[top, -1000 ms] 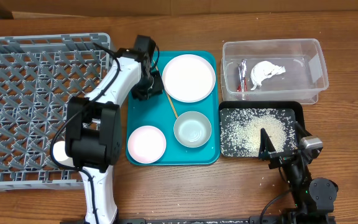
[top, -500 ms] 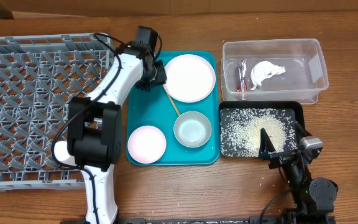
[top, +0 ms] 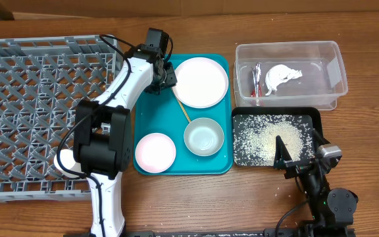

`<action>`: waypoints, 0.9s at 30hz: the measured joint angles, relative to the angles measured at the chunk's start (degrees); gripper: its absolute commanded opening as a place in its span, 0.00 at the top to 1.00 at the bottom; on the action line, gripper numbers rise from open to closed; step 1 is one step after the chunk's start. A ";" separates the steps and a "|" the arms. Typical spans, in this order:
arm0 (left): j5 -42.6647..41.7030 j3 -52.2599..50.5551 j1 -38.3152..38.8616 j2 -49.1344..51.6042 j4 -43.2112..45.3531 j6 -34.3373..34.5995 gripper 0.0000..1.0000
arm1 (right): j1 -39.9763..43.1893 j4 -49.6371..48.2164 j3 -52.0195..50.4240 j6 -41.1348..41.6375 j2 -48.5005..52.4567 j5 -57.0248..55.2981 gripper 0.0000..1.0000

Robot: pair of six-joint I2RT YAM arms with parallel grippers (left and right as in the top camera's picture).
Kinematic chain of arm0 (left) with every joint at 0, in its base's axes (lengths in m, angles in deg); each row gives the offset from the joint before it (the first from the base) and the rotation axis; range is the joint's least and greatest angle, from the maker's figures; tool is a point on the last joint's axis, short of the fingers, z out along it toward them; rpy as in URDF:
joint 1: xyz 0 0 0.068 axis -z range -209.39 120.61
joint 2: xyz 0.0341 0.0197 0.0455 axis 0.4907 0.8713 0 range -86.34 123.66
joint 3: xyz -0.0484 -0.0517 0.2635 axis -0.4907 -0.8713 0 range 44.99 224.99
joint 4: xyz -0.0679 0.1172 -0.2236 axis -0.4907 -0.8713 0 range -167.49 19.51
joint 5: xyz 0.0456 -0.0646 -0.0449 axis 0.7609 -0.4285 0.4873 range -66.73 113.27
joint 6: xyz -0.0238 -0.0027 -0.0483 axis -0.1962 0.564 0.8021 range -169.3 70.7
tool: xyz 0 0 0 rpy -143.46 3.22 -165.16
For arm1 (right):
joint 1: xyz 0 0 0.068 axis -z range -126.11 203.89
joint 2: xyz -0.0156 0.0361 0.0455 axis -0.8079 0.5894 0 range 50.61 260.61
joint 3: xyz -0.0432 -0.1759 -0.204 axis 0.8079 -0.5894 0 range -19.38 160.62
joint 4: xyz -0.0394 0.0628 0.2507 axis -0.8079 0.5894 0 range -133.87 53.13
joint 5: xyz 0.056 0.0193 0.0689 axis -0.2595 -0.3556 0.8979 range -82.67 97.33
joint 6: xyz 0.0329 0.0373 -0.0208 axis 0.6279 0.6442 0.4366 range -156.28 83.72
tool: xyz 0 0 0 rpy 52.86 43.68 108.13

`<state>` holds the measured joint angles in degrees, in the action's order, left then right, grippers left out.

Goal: Sort waste into correct bins and load items into the dishwasher
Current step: 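Close the left gripper on the second chopstick and lift it, then carry the chopstick with the left gripper to the rack's far edge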

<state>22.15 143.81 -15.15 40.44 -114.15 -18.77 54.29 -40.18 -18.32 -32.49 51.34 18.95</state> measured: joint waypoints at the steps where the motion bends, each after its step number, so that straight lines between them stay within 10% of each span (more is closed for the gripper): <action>1: 0.11 0.00 0.00 0.15 0.02 0.04 0.56 | 0.00 0.02 0.00 0.02 0.00 0.00 0.00; 6: -0.37 0.79 -0.07 2.75 0.50 0.87 0.57 | 0.00 0.02 0.00 0.07 0.00 0.00 0.00; 13: -1.05 2.23 -0.09 3.76 -1.60 0.92 0.84 | 0.00 0.02 0.00 0.02 0.00 0.00 0.00; 27: -2.73 12.55 -4.11 7.13 -27.23 -4.20 0.96 | 0.00 0.00 0.00 0.02 0.00 0.02 0.00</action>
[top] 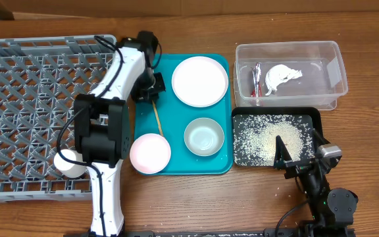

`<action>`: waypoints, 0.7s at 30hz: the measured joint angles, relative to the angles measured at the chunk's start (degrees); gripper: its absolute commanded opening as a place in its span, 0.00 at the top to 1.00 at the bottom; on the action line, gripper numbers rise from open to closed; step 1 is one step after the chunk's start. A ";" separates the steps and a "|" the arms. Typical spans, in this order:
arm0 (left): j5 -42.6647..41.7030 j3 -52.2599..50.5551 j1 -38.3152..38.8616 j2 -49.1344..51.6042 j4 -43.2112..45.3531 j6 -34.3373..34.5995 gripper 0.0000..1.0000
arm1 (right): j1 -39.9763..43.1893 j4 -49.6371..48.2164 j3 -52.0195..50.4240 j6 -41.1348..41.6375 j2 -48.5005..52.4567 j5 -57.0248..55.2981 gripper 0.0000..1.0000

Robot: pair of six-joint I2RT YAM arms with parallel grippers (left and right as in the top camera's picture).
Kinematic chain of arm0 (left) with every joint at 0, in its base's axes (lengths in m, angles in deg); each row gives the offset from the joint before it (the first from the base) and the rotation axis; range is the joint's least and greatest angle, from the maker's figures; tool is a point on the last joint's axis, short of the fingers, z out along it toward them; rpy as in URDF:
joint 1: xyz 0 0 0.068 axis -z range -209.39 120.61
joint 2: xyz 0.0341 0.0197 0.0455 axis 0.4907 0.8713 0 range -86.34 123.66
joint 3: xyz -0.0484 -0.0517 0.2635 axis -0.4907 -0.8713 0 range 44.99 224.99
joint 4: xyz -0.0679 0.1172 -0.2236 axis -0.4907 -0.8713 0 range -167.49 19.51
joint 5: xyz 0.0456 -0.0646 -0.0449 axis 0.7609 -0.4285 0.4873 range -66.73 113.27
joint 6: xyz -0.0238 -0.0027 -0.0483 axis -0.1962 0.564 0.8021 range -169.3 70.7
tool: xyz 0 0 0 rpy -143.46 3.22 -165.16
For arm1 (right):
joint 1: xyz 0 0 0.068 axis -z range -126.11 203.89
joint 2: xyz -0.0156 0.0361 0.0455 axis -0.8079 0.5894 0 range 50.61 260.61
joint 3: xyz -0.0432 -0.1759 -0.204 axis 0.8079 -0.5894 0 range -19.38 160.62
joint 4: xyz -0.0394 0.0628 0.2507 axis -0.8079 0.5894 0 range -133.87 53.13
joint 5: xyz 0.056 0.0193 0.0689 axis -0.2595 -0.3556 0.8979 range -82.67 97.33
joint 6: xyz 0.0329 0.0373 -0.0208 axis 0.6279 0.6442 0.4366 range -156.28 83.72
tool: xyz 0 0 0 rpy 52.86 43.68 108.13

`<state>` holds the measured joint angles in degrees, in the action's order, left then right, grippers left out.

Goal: Sort waste into correct bins and load items into the dishwasher
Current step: 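Carry the chopstick with the left gripper to the rack's far edge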

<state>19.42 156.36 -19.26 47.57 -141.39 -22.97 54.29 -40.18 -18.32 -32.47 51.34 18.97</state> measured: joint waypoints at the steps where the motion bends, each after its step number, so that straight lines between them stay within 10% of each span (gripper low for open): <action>1: -0.02 1.92 -0.20 0.22 -1.55 -1.07 0.96 | 0.00 0.02 0.00 0.00 0.00 -0.02 0.00; 13: 4.13 33.66 -0.48 0.55 -20.00 -12.07 0.96 | 0.00 0.00 0.00 0.00 0.00 0.00 0.00; 21: 8.63 37.64 -3.21 0.46 -25.77 -13.25 0.87 | 0.00 0.00 0.00 0.00 0.00 -0.02 0.00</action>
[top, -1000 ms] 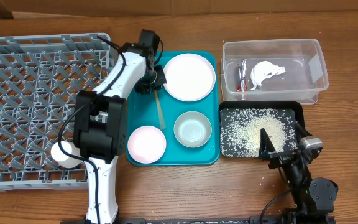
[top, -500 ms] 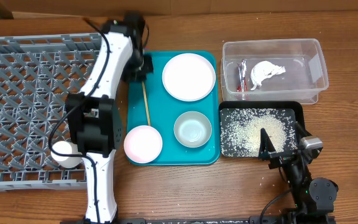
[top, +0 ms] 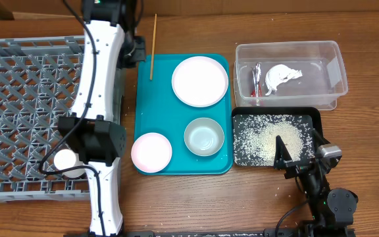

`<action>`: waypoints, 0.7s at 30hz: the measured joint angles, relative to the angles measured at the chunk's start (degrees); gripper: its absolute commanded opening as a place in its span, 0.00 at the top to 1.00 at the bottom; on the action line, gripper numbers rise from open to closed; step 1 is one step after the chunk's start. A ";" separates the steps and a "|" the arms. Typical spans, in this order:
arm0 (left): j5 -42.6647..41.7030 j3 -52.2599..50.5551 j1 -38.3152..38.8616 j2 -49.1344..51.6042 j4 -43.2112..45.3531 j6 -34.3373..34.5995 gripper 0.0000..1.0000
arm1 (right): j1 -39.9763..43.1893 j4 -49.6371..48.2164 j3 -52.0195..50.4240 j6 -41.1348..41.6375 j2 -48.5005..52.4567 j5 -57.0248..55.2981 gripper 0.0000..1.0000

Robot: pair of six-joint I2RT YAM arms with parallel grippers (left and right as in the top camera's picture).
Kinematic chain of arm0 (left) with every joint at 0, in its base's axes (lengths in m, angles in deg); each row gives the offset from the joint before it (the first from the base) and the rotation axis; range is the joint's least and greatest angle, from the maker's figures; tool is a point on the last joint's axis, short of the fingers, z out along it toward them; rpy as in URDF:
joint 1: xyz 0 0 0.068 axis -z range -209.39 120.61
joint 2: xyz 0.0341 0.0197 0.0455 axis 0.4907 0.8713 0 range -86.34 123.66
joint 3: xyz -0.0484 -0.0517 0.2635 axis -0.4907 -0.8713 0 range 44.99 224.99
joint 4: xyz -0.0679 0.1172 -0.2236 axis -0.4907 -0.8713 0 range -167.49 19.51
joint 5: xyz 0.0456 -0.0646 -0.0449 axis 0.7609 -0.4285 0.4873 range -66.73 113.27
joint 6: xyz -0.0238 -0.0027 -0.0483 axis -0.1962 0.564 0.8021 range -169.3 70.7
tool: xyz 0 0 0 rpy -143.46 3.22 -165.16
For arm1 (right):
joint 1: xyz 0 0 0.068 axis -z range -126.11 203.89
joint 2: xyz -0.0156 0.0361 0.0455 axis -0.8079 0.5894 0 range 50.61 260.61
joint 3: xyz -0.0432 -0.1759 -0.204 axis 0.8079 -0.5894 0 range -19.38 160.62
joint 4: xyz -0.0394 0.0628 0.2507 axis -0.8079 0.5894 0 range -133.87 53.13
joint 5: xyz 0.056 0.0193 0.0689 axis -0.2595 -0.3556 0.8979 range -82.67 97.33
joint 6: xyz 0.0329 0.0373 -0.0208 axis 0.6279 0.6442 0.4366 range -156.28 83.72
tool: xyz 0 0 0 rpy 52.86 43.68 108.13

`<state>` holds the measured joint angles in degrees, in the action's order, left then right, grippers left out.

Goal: Sort waste into correct bins and load items into the dishwasher
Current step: 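Carry the chopstick with the left gripper to the rack's far edge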

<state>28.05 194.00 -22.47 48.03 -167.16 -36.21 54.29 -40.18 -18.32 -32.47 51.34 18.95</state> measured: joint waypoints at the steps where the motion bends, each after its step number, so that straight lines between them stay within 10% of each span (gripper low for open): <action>1: -0.02 0.00 -0.39 0.00 0.00 -0.17 0.82 | 0.00 0.02 0.00 0.00 0.00 -0.02 0.00; 12: -0.20 0.00 3.04 0.00 5.07 -4.52 0.33 | 0.00 0.00 0.00 0.00 0.00 0.00 0.00; 17: -0.66 0.00 4.22 0.00 8.31 -5.84 0.30 | 0.00 -0.02 0.00 0.00 0.00 0.00 0.00; 21: 0.66 0.00 3.13 0.00 6.34 -7.21 0.49 | 0.00 -0.02 0.00 0.02 0.00 0.00 0.00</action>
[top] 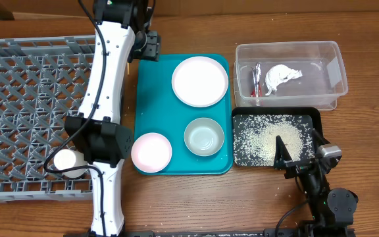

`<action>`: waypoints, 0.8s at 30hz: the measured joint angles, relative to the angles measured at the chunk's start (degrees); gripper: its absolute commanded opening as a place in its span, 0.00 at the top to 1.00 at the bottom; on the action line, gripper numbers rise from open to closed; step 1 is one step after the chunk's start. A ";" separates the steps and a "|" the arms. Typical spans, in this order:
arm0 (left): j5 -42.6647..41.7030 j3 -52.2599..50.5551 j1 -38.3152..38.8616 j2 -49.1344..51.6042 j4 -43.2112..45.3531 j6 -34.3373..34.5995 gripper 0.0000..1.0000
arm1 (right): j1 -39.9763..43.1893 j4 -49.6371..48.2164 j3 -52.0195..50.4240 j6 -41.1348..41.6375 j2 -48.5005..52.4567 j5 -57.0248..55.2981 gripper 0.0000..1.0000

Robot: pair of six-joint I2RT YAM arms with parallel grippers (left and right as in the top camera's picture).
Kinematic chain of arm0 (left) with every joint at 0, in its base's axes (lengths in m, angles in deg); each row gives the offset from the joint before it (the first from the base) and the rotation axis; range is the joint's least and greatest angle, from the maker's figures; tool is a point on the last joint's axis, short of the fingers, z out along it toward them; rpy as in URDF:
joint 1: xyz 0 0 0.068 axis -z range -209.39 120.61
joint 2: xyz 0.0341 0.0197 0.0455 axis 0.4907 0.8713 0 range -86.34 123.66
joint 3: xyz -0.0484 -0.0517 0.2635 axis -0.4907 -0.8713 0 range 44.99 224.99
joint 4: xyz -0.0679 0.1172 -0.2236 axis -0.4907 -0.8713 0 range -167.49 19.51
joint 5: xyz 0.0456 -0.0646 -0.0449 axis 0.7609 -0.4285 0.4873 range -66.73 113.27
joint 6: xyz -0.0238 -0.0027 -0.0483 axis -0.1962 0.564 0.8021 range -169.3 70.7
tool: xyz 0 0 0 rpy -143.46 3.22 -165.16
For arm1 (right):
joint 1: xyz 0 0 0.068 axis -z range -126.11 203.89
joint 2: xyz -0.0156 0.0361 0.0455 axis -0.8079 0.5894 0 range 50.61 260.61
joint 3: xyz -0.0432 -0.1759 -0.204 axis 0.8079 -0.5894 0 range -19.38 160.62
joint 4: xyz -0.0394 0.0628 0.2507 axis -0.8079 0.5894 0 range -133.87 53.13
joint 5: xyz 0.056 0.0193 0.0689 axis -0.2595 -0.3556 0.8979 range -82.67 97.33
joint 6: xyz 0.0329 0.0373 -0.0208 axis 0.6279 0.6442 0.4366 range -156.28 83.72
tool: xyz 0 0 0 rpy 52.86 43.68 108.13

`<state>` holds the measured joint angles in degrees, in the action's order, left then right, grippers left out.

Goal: Sort waste into correct bins and load items into the dishwasher
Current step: 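Carry the chopstick with the left gripper to the rack's far edge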

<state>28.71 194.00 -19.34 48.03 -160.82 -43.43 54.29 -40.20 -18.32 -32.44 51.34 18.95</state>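
My left arm reaches to the far edge of the table, and its gripper [149,45] sits at the back left corner of the teal tray [227,164]. It looks shut on a thin wooden chopstick [129,65], of which only a sliver shows beside the arm, toward the grey dish rack [31,105]. On the tray lie a white plate [200,81], a grey-green bowl [203,136] and a pink dish [151,149]. My right gripper [279,153] rests shut at the front edge of the black tray [311,115] of rice grains.
A clear plastic bin [334,66] at the back right holds crumpled white paper and a wrapper. A white cup [64,160] stands in the rack's front right corner. A few grains lie on the wood in front of the black tray.
The left gripper has turned and shifted slightly right at the tray's back left corner. The chopstick, which stood out lengthwise beside it, now shows only as a sliver on the arm's rack side.
The left gripper was down on the chopstick lying between the white plate and the bowl. Then it held the stick near the tray's left edge, then at the tray's back left corner, and now turned toward the rack. The right arm stayed still.
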 measured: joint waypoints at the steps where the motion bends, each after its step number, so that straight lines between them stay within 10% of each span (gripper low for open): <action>1: 0.22 0.00 -0.44 0.00 -0.59 -0.22 0.52 | 0.00 0.00 0.00 -0.02 0.00 0.00 0.00; 19: -0.92 0.11 -19.96 -17.62 -6.19 1.22 0.14 | 0.00 0.04 0.00 -0.02 0.00 0.00 0.00; 24: -3.58 1.14 -22.10 -23.71 -6.36 1.09 0.23 | 0.00 0.04 0.00 0.00 0.00 0.00 0.00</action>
<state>25.12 195.13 -41.44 24.31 -167.18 -42.33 54.29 -40.16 -18.32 -32.44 51.34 18.95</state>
